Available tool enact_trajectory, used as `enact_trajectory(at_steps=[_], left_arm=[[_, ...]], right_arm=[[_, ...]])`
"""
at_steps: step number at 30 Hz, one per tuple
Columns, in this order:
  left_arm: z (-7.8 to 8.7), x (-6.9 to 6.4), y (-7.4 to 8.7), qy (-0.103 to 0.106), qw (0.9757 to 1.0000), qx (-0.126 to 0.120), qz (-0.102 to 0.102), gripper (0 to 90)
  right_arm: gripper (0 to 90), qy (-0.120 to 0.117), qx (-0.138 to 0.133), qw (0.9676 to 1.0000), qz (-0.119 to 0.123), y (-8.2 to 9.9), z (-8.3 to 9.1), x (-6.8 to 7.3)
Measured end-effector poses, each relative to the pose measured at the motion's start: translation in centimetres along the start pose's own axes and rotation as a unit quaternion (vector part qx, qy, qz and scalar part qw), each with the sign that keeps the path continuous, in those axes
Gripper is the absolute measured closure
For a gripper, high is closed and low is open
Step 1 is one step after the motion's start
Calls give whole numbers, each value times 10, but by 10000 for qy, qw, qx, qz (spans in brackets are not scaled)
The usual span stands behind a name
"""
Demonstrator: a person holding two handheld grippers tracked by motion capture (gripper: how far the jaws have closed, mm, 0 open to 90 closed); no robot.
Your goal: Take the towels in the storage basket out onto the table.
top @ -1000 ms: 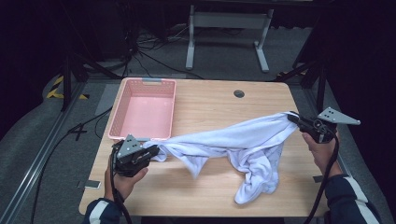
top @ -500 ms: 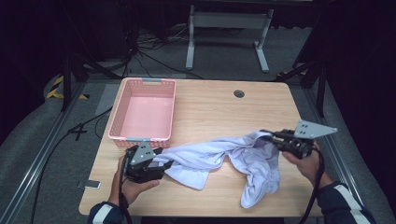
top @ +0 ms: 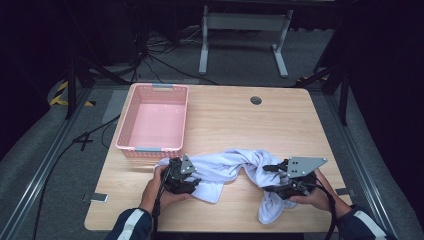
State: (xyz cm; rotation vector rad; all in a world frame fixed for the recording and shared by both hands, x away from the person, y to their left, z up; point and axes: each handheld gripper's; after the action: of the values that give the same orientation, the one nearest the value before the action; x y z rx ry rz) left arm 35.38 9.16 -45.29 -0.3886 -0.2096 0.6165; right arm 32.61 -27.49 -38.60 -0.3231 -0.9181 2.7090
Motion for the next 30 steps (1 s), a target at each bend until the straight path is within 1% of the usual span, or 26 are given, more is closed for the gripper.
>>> enact_trajectory(at_steps=[1, 2, 3, 4, 5, 7, 8, 10, 11, 12, 13, 14, 16, 17, 18, 20, 21, 22, 23, 24, 25, 26, 27, 28, 29, 30], left_arm=[[-1, 2, 4, 42, 10000, 72, -32, 487], [0, 4, 6, 42, 10000, 52, -69, 550], [1, 5, 8, 68, 10000, 54, -37, 581], [1, 6, 9, 60, 9999, 83, -90, 611], [2, 6, 11, 97, 9998, 157, -78, 655], [3, 5, 16, 116, 9998, 176, -65, 694], [4, 5, 18, 102, 9997, 199, -110, 710], [7, 4, 22, 179, 9995, 231, -134, 725], [8, 4, 25, 226, 9993, 244, -145, 732], [9, 4, 27, 257, 9993, 245, -121, 736], [10, 4, 29, 256, 9992, 261, -139, 736], [11, 3, 31, 245, 9993, 262, -125, 736], [14, 3, 34, 177, 9995, 244, -75, 725], [15, 3, 36, 151, 9997, 191, 1, 687], [17, 2, 38, 218, 9997, 112, 6, 638], [22, -1, 39, 249, 9996, -47, -90, 569], [23, -2, 39, 225, 9997, -70, -87, 547], [23, -5, 38, 231, 9997, -92, -38, 529], [22, -5, 38, 252, 9996, -97, -40, 515], [20, -6, 37, 312, 9995, -76, -29, 499], [18, -7, 36, 308, 9995, -18, -8, 485], [16, -8, 34, 303, 9995, -1, 1, 470], [14, -11, 33, 330, 9994, -41, -21, 463], [14, -11, 33, 330, 9994, -41, -21, 463], [14, -12, 31, 306, 9995, -67, -55, 463], [16, -16, 29, 352, 9992, -153, -149, 465]], right_arm=[[383, 31, 15, 10000, -11, 3, 3, 1], [372, 118, 12, 9999, -11, 6, 8, 2], [361, 314, 8, 9995, -70, 10, 13, 3], [357, 385, 10, 9991, -154, 13, 17, 3], [355, 454, -18, 9986, -255, 17, 20, 2], [357, 682, -22, 9965, -474, 26, 27, 0], [353, 798, 25, 9951, -583, 31, 30, -1], [353, 927, 84, 9922, -829, 38, 34, -4], [362, 1035, 148, 9905, -887, 41, 35, -6], [373, 1249, 345, 9872, -935, 43, 36, -8], [368, 1528, 543, 9815, -1020, 45, 37, -9], [370, 1639, 522, 9793, -1065, 48, 39, -12], [370, 1601, 256, 9790, -1236, 52, 46, -16], [366, 1639, 187, 9787, -1218, 52, 50, -16], [373, 1697, 77, 9789, -1134, 51, 54, -14], [429, 1558, -217, 9840, -832, 48, 64, -6], [450, 1390, -282, 9874, -706, 45, 66, -2], [483, 1275, -314, 9893, -635, 43, 66, 1], [505, 1119, -298, 9919, -517, 40, 64, 6], [505, 937, -173, 9950, -289, 36, 60, 14], [539, 797, -105, 9967, -77, 33, 53, 20], [561, 533, -67, 9986, 17, 31, 48, 24], [554, 240, 49, 9995, 195, 28, 38, 29], [554, 240, 49, 9995, 195, 28, 38, 29], [538, 57, 212, 9993, 310, 26, 25, 34], [519, -14, 352, 9988, 333, 25, 17, 36]])
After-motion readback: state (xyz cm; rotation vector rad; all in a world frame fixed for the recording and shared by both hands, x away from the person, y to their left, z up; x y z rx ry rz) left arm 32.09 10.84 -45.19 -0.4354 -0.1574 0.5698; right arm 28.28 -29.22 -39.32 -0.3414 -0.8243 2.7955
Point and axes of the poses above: each handheld gripper's, and its own axes: z roughly backward along the jaws, y roughly out of its underside, x roughly to its left, and after that the axes turned 15 degrees about x, right-handed
